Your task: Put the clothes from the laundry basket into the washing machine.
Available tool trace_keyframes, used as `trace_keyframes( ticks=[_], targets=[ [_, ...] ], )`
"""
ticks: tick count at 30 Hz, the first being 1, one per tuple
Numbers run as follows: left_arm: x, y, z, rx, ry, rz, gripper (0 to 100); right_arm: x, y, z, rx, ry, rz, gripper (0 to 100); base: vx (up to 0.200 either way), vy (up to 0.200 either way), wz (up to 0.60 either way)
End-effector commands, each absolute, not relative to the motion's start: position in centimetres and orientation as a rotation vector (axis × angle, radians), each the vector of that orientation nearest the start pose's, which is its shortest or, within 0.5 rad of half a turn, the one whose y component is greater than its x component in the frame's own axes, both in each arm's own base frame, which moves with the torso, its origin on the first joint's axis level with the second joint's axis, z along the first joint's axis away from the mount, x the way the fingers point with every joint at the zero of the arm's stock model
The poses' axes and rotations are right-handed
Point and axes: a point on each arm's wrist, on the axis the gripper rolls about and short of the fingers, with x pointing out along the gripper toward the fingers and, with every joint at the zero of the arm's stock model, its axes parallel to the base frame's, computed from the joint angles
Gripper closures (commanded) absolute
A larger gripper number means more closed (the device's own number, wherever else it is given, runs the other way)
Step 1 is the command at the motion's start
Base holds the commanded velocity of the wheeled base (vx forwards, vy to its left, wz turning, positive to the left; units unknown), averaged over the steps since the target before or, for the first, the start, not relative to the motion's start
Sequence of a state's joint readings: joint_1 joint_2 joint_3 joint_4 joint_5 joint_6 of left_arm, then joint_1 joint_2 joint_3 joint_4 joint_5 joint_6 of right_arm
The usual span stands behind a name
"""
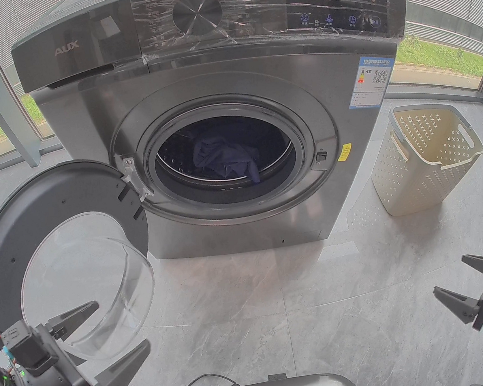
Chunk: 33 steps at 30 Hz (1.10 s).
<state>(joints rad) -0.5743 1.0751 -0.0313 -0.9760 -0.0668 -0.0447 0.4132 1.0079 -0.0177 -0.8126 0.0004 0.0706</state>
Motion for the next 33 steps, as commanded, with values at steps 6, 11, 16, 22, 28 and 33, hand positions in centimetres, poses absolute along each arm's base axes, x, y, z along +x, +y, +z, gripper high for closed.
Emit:
trace_keyframes(
  ticks=[6, 11, 16, 22, 28, 33],
  targets=[
    [-1.6, 0.5, 11.7, -0.014, -0.103, -0.383, 0, -1.7, 0.2, 8.6, 0.004, -0.009, 0.115, 0, 0.000, 0.000, 0.00],
    [-2.3, 0.7, 10.5, -0.020, -0.089, -0.272, 0, -2.4, 0.3, 8.0, 0.004, -0.032, 0.120, 0, -0.200, 0.000, 0.00],
    [-2.4, 0.9, 11.1, -0.020, -0.092, -0.178, 0, -2.3, -0.1, 7.7, 0.006, -0.011, -0.038, 0, -0.040, 0.000, 0.00],
    [-2.3, 0.2, 11.6, 0.053, -0.057, -0.012, 0, -2.3, -0.1, 7.7, 0.000, -0.018, -0.021, 0, 0.000, 0.000, 0.00],
    [-2.3, 0.0, 8.3, 0.037, -0.074, 0.006, 0, -2.3, 0.0, 7.7, -0.005, -0.018, 0.011, 0, -0.033, 0.000, 0.00],
    [-2.3, 0.0, 8.3, 0.004, -0.074, -0.011, 0, -2.3, 0.0, 7.7, -0.006, -0.018, 0.012, 0, -0.200, 0.000, 0.00]
  ],
)
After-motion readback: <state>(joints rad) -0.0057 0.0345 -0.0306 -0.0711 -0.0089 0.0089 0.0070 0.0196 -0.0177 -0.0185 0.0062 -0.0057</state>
